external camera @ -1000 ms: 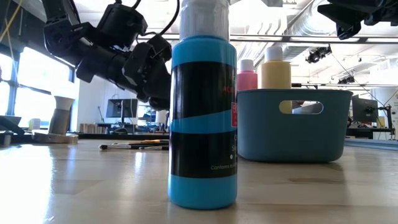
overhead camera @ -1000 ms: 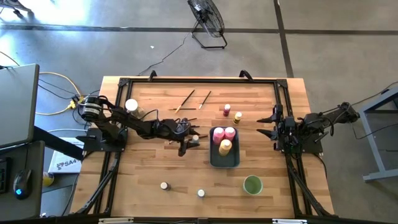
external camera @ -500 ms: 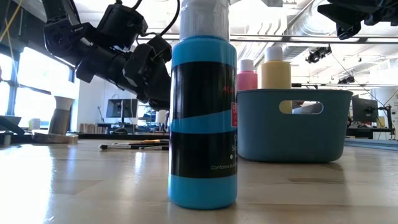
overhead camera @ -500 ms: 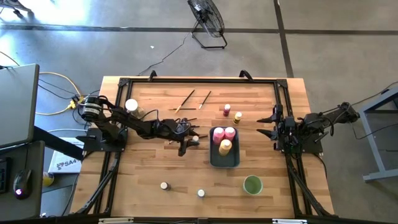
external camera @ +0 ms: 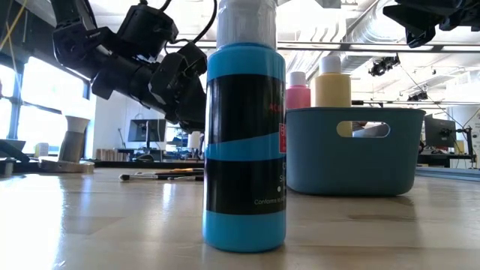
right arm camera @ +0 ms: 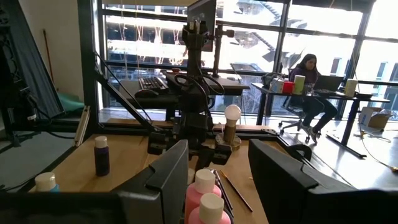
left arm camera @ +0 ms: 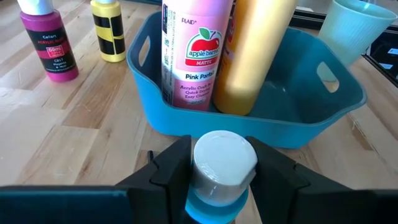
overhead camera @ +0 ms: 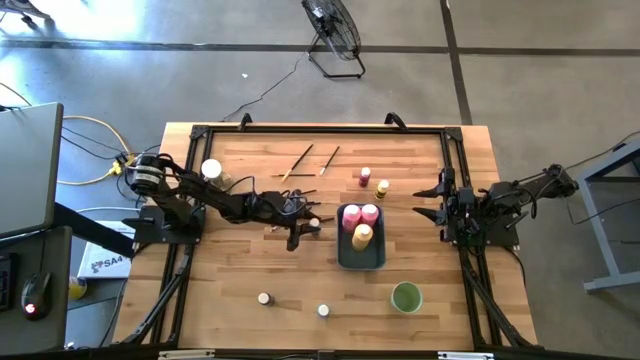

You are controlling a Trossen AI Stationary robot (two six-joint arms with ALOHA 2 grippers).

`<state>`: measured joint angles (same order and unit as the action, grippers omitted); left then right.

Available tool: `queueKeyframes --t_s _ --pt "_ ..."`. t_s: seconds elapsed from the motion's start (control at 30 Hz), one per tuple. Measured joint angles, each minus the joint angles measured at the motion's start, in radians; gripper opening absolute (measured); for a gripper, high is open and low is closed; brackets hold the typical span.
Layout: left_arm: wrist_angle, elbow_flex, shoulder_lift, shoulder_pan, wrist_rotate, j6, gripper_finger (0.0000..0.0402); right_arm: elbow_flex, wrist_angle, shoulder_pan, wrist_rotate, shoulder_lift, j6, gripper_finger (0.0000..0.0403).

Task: Pick & Place Paint Supplies
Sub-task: Put the small blue and black paint bottle into the blue bin

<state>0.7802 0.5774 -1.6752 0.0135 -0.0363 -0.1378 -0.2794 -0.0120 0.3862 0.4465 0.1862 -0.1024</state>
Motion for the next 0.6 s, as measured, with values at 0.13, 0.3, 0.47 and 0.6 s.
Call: queueKeyframes --t_s 0.13,0.3,0.47,0.6 --pt "-0.015 0.001 0.001 0.000 0.001 0.002 0.0140 0.000 0.000 0.000 0.000 0.000 0.000 0.0162" --pt "-0.016 0.001 0.001 0.000 0.002 0.001 0.0140 0.000 0.000 0.000 0.000 0.000 0.000 0.0162" --pt "-0.016 0.001 0.001 0.000 0.002 -0.001 0.0140 0.000 0.000 0.000 0.000 0.000 0.000 0.0162" --pt "-0.016 0.001 0.001 0.000 0.002 -0.002 0.0140 0.000 0.000 0.000 0.000 0.000 0.000 0.0162"
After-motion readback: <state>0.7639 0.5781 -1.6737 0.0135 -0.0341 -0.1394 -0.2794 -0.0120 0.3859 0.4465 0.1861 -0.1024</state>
